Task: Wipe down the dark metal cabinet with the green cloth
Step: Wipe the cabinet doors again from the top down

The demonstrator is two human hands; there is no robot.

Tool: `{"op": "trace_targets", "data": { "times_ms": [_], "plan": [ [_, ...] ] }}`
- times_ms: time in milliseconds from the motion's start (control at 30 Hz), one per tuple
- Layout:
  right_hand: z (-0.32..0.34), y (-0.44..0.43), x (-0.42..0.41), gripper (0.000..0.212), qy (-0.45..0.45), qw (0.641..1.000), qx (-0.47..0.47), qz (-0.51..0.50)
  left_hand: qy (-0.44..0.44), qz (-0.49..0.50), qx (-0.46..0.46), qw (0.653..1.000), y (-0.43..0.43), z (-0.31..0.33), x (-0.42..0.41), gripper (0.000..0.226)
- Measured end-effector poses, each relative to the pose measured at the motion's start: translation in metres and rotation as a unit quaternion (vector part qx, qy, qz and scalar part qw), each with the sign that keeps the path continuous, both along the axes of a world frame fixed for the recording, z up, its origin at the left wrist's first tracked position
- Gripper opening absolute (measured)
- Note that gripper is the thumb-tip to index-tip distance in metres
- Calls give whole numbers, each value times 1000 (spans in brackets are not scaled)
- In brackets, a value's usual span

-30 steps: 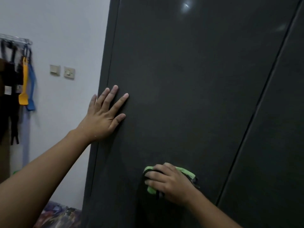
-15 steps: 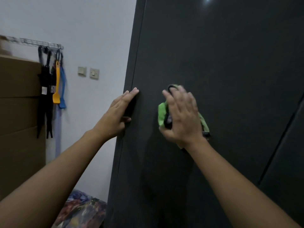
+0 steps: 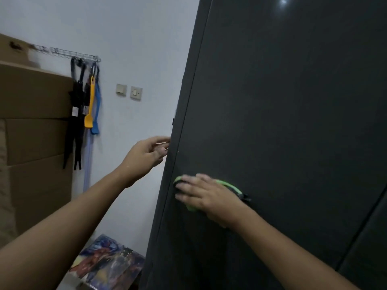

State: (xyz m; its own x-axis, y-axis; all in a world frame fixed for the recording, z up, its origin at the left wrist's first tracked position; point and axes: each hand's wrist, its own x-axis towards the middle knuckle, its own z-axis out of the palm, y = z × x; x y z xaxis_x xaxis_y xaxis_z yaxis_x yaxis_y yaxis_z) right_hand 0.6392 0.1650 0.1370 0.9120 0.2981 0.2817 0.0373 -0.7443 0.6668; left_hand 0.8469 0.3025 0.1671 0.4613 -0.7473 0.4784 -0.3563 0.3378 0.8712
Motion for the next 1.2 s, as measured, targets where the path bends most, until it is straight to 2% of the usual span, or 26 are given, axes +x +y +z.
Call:
{"op": "trace_targets", "data": {
  "times_ms": [100, 200, 267, 367, 467, 533, 633, 700, 767, 833, 933, 1000, 1067, 1200],
  "plan": [
    [48, 8, 9, 64, -209, 969, 129, 33, 29, -47, 36, 998, 2, -2, -1, 36],
    [76, 11, 31, 67, -300, 941, 153, 3, 44, -71, 50, 995, 4, -4, 3, 38],
    [77, 14, 48, 66, -293, 948, 120, -26, 53, -78, 51, 994, 4, -4, 5, 40],
    [62, 21, 64, 60, -216, 971, 90, -42, 77, -102, 45, 991, 5, -6, 11, 40],
    [36, 23, 72, 54, -144, 986, 61, -53, 138, -138, 24, 980, 10, -10, 19, 56],
    [19, 19, 73, 49, -112, 992, 44, -49, 154, -146, 22, 977, 15, -14, 24, 59],
    [-4, 15, 66, 41, -37, 999, -7, -34, 95, -121, 40, 987, 19, -18, 26, 56],
    [-11, 14, 59, 43, 6, 999, -37, -33, 59, -104, 41, 992, 18, -18, 26, 55],
    [2, 13, 55, 42, -28, 998, -46, -19, 42, -101, 34, 993, 16, -14, 25, 55],
    [35, 12, 55, 39, -135, 991, -20, -5, 32, -99, 30, 994, 11, -12, 25, 53],
    [99, 15, 55, 51, -300, 952, 28, -46, 6, -85, 40, 996, 3, -12, 23, 47],
    [125, 19, 57, 57, -338, 937, 39, -75, -6, -66, 40, 997, -2, -14, 19, 37],
    [122, 22, 61, 58, -308, 948, 37, -77, -5, -53, 34, 998, -3, -17, 11, 28],
    [55, 21, 56, 51, -132, 990, 7, -57, 23, -56, 60, 996, 0, -34, 7, 27]
  ]
}}
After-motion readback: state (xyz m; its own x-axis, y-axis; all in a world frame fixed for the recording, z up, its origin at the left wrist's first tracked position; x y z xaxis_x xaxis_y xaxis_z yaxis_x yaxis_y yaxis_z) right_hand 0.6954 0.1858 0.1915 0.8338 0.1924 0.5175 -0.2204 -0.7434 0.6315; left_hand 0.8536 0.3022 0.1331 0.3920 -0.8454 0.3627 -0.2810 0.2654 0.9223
